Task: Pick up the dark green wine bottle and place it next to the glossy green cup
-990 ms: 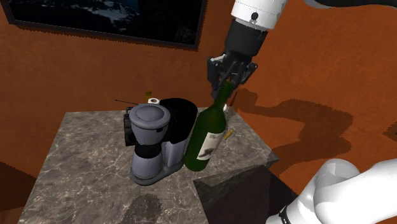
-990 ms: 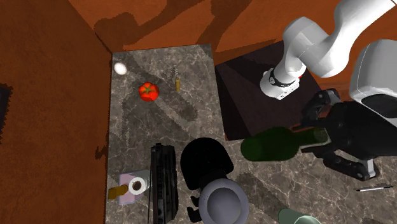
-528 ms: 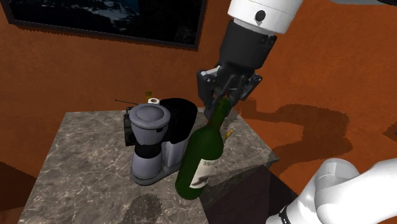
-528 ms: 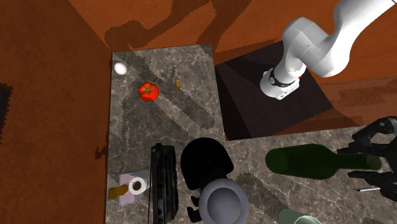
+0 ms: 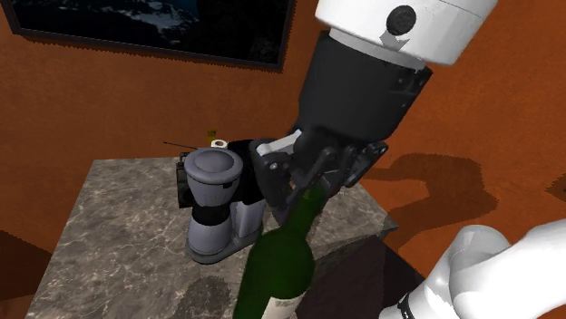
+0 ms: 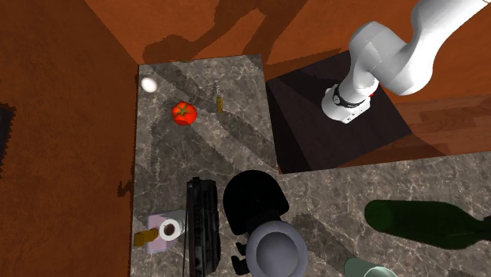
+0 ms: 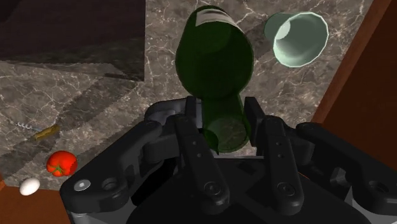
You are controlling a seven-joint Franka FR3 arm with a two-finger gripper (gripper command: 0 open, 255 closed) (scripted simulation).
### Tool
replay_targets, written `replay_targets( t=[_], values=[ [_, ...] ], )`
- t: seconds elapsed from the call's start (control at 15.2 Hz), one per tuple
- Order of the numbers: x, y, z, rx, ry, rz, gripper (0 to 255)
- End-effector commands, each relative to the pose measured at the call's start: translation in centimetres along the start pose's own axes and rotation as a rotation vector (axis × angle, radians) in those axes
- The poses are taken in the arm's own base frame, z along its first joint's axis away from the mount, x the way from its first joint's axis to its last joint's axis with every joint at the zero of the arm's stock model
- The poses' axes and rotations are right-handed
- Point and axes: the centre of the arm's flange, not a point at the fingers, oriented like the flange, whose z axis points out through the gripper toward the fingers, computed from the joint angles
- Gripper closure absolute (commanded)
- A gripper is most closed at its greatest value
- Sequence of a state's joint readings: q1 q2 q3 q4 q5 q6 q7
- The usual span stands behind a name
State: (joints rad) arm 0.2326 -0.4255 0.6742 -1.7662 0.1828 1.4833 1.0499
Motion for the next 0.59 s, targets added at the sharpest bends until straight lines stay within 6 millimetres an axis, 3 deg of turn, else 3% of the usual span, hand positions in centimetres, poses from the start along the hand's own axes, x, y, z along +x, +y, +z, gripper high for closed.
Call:
replay_targets(
  t=[0.0, 0.53],
  values=[
    [-2.0, -1.6, -0.4, 0.0, -0.001, 0.002, 255],
    [-9.8, -8.6, -1.1, 0.0, -0.001, 0.002, 255]
  ],
)
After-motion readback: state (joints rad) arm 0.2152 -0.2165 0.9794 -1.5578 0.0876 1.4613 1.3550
